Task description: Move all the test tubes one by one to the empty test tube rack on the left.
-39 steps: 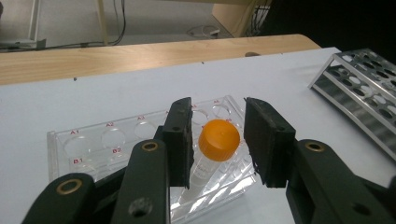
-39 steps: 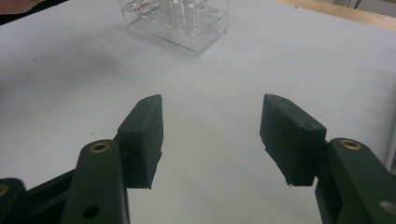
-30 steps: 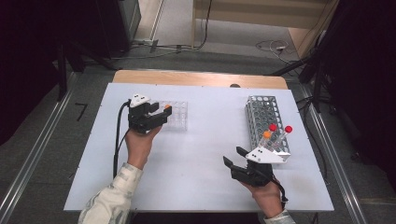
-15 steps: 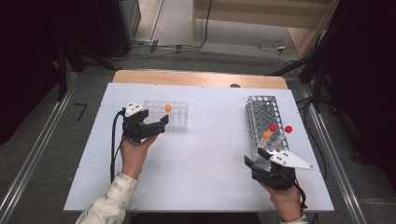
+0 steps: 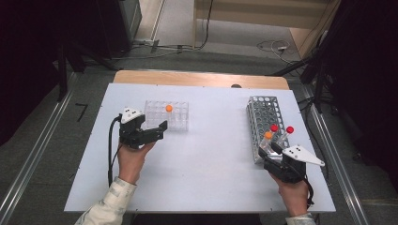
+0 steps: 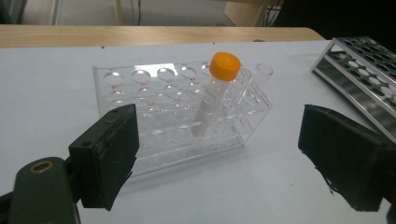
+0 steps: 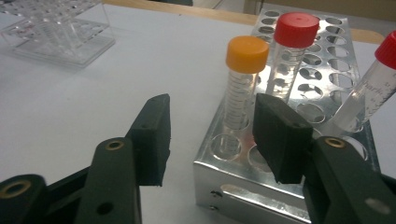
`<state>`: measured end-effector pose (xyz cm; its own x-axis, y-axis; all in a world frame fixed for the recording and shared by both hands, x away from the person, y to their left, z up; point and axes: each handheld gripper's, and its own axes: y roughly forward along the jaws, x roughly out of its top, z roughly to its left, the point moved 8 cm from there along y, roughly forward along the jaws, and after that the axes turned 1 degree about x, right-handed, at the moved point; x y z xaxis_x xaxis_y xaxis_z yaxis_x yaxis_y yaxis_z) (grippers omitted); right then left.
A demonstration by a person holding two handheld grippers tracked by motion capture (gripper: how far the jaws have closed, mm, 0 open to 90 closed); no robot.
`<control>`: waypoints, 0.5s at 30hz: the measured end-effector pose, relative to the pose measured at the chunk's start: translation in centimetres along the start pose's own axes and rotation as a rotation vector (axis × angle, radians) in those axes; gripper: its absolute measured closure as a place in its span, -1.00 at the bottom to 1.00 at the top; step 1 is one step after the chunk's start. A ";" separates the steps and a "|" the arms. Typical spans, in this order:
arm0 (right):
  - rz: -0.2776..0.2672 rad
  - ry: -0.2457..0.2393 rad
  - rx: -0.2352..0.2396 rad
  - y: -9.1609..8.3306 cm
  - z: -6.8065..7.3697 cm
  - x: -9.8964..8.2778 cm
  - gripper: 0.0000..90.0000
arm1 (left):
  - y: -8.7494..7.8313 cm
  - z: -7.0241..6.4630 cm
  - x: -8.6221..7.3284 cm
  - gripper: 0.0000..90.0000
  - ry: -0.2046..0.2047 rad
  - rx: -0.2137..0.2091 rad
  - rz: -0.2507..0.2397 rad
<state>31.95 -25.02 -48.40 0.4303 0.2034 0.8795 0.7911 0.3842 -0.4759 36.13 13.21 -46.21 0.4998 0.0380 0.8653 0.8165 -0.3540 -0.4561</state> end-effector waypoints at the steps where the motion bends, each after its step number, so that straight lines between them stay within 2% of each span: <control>1: -0.001 0.001 -0.006 0.2 -0.2 0.0 0.06 | 0.1 -0.1 0.0 -0.73 -0.001 0.001 -0.001; 4: 0.000 0.017 -0.016 0.8 -0.6 0.2 0.15 | 0.2 -0.3 -0.1 -0.76 0.010 0.003 0.003; 9: 0.003 0.017 -0.039 1.8 -1.0 0.3 0.30 | 0.1 -0.4 -0.1 -0.77 0.016 0.010 -0.001; 15: 0.000 0.028 -0.057 2.3 -1.5 0.4 0.53 | 0.2 -0.5 -0.2 -0.79 0.036 0.018 0.009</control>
<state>34.58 -25.36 -49.16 0.4413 0.1780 0.8795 0.8146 0.3317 -0.4759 36.07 12.66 -46.38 0.4968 0.0015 0.8678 0.8171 -0.3376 -0.4672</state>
